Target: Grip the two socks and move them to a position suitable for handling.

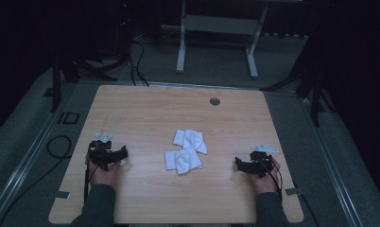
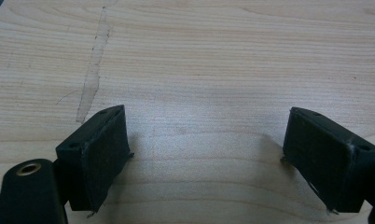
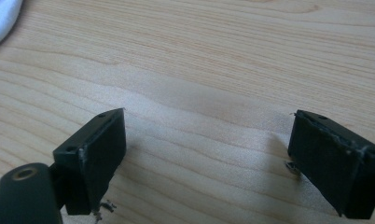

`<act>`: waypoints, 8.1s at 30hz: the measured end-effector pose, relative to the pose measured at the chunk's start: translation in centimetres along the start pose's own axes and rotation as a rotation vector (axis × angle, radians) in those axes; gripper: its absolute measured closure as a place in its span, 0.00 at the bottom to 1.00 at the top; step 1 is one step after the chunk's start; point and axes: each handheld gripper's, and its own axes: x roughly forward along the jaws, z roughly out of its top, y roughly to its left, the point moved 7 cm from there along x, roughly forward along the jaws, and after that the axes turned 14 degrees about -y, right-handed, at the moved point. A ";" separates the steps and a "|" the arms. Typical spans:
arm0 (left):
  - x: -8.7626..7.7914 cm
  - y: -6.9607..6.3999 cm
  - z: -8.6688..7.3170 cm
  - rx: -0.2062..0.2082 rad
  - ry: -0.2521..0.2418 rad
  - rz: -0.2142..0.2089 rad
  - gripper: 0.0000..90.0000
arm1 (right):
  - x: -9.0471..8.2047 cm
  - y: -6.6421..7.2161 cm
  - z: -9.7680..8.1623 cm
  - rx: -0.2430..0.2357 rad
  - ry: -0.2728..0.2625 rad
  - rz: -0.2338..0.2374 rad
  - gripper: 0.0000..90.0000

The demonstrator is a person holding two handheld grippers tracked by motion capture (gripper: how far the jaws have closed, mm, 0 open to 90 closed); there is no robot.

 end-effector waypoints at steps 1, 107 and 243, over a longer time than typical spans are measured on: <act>0.0 0.0 0.0 0.000 0.000 0.000 0.16 | 0.0 0.0 0.0 0.000 0.000 0.000 0.12; 0.1 0.0 0.1 0.001 0.000 -0.006 0.16 | -0.1 18.0 3.4 -0.346 0.103 0.448 0.73; 0.1 0.0 0.1 0.002 0.001 -0.007 0.16 | -3.1 14.5 1.4 -0.311 0.191 0.481 0.97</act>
